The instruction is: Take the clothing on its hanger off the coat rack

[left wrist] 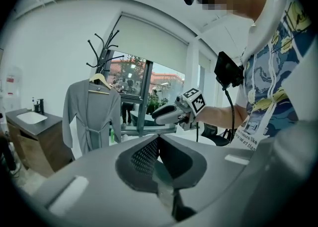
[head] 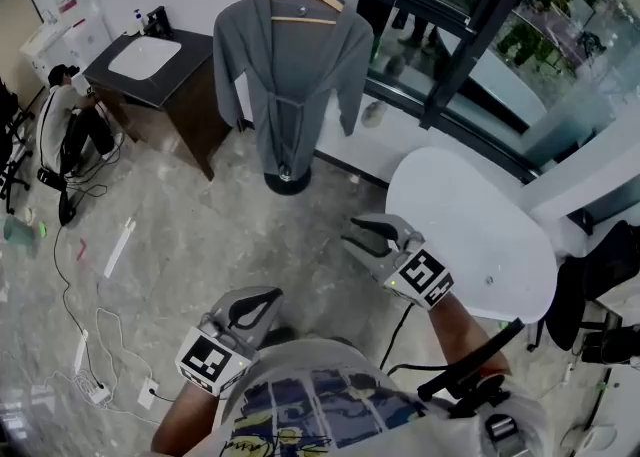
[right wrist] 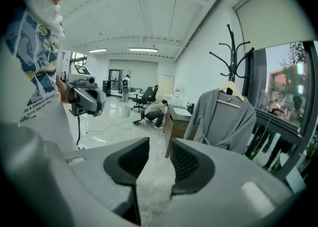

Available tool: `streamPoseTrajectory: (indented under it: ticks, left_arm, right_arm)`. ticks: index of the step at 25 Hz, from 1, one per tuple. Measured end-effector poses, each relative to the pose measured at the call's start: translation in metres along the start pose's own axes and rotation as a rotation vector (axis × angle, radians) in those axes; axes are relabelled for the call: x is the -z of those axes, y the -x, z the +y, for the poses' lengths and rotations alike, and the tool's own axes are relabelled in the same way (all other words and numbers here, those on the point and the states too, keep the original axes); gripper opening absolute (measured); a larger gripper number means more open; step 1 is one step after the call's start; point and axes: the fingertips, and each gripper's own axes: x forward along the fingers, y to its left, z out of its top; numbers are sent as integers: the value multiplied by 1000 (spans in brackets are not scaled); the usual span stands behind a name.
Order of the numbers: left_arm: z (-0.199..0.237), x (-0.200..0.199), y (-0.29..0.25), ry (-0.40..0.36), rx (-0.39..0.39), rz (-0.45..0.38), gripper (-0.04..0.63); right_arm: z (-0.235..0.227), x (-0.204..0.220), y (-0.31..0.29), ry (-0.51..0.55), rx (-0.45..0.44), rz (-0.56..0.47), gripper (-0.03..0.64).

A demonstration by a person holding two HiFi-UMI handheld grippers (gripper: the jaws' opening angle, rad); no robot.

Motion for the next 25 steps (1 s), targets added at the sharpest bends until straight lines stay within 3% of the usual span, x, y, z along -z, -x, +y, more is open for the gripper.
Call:
streamPoseTrajectory:
  ticks: [6, 15, 21, 25]
  left_arm:
    - [55, -22, 3, -29, 22, -13, 5]
    - [137, -38, -15, 22, -135, -49, 5]
    - [169, -67, -60, 33, -204, -64, 5]
    - [181, -77, -90, 37, -234, -65, 5]
  right_arm:
    - [-107, -37, -41, 29, 85, 8, 152]
    - [-314, -83, -93, 112, 120, 43, 195]
    - [-440, -112, -133, 128, 82, 98, 238]
    - [-491, -113, -167, 85, -5, 129, 280]
